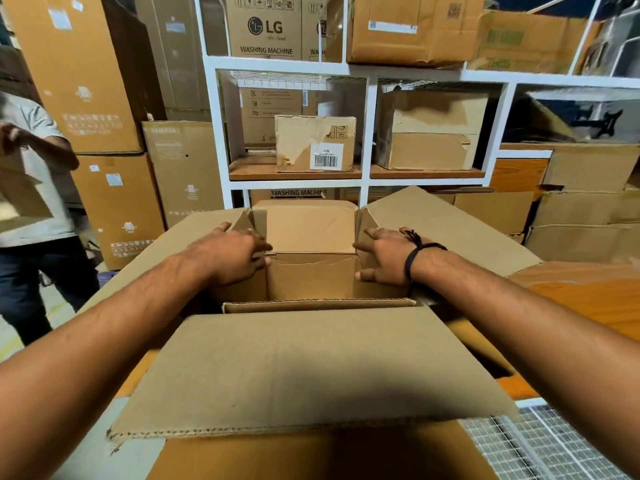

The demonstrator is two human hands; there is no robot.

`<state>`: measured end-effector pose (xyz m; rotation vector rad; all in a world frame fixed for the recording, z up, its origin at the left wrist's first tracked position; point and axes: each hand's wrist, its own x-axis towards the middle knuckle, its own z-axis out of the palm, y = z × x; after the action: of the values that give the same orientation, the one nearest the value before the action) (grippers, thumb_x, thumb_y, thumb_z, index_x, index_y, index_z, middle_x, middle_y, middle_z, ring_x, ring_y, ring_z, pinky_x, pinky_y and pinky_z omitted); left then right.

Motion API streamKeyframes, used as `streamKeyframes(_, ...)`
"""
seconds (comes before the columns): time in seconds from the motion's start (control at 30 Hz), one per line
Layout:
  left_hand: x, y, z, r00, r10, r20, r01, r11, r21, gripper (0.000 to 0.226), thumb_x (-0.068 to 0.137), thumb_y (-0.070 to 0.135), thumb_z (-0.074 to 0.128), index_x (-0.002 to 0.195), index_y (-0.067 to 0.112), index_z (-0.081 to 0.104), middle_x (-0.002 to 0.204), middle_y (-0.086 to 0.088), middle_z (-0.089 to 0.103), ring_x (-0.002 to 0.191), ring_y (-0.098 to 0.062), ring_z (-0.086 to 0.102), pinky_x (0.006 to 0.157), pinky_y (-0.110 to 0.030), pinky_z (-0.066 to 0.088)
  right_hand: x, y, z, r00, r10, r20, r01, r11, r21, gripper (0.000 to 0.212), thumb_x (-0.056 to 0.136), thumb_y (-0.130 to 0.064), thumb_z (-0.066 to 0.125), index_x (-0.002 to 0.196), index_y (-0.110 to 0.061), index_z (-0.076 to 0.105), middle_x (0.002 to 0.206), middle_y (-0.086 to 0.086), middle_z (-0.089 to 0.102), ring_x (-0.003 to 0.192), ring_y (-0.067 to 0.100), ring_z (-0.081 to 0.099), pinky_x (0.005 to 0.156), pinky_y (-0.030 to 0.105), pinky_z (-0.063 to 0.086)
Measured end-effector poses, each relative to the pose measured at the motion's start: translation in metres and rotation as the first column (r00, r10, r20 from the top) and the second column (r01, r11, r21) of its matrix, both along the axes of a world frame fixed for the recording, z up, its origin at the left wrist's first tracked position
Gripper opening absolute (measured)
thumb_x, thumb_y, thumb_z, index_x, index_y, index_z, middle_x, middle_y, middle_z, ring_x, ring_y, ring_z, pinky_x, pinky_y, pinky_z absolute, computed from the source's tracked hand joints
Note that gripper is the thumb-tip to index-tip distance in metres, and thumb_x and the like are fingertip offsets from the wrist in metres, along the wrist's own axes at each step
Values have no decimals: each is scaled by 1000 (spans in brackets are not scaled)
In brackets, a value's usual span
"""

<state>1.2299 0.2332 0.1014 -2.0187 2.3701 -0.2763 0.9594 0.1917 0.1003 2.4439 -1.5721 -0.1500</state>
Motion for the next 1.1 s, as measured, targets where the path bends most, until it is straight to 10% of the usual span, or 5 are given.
streamKeyframes(0.63, -5, 21, -5, 968, 39, -250, -23, 998, 64, 50, 97, 49, 37, 138, 24, 49, 141, -2, 51, 129, -23, 46, 107, -36, 36, -14, 19, -5, 967, -184, 174, 168, 980, 102, 78, 87, -66, 47, 151, -29, 22, 161, 0, 6, 146, 24, 18, 115, 48, 19)
streamKeyframes(0.8, -1, 35, 4, 812, -18, -583, -3, 999, -35, 41, 94, 39, 50, 131, 22, 56, 134, -1, 57, 122, -19, 50, 98, -27, 37, -19, 31, 2, 939, -136, 315, 121, 990, 68, 71, 88, -63, 47, 149, -29, 29, 160, 0, 14, 144, 23, 22, 114, 44, 21)
streamKeyframes(1.1, 33, 54, -12, 851, 85, -518, -57, 996, 69, 55, 87, 32, 64, 138, 29, 46, 156, 8, 24, 138, -18, 34, 113, -31, 22, -51, 67, -8, 935, -10, 356, 32, 998, -56, 61, 87, -69, 37, 138, -38, 46, 156, -4, 28, 139, 20, 33, 112, 42, 26)
